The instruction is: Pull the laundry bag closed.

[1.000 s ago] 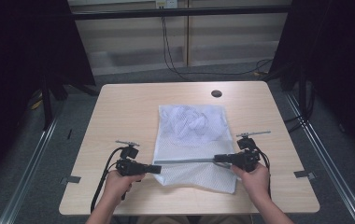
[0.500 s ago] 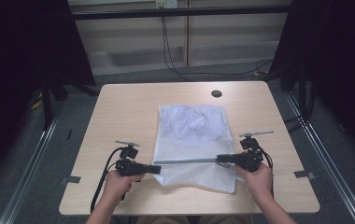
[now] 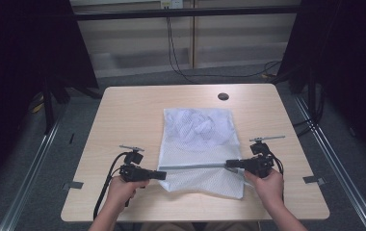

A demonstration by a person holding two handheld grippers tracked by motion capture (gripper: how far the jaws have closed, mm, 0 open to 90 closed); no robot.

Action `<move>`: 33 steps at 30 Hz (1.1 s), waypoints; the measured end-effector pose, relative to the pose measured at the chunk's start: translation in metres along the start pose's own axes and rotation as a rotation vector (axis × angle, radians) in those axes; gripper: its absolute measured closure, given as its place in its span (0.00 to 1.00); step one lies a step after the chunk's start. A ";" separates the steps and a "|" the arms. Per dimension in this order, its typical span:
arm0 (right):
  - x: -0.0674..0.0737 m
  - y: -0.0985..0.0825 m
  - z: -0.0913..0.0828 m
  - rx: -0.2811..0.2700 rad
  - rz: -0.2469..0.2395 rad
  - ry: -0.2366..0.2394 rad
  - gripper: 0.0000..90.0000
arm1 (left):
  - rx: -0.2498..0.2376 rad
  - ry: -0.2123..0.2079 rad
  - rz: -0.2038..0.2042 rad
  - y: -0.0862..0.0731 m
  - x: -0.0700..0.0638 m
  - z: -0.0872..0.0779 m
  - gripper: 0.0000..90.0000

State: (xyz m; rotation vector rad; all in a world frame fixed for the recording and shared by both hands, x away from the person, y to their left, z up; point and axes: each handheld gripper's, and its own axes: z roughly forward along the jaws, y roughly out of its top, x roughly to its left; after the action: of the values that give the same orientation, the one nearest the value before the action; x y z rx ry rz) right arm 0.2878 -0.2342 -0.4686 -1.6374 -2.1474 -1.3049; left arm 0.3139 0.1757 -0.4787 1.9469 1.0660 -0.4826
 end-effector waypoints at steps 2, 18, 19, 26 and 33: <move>0.000 0.000 0.000 0.001 -0.001 0.003 0.97 | -0.001 0.000 -0.001 0.000 0.000 0.000 0.98; -0.002 0.000 -0.005 0.004 -0.007 -0.006 0.97 | 0.000 0.005 -0.007 -0.001 0.001 0.000 0.98; -0.003 0.000 -0.006 0.004 -0.007 -0.004 0.97 | 0.003 0.007 0.003 -0.001 0.001 -0.001 0.98; -0.007 -0.002 -0.009 -0.001 -0.007 -0.025 0.97 | -0.001 0.012 -0.004 -0.001 0.002 -0.003 0.98; -0.014 -0.005 -0.019 -0.011 0.003 -0.042 0.97 | -0.006 0.012 -0.008 -0.001 0.002 -0.003 0.98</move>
State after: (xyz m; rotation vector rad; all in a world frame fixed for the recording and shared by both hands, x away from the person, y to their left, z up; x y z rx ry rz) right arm 0.2817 -0.2575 -0.4675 -1.6860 -2.1642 -1.2946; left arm 0.3139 0.1792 -0.4788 1.9437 1.0822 -0.4722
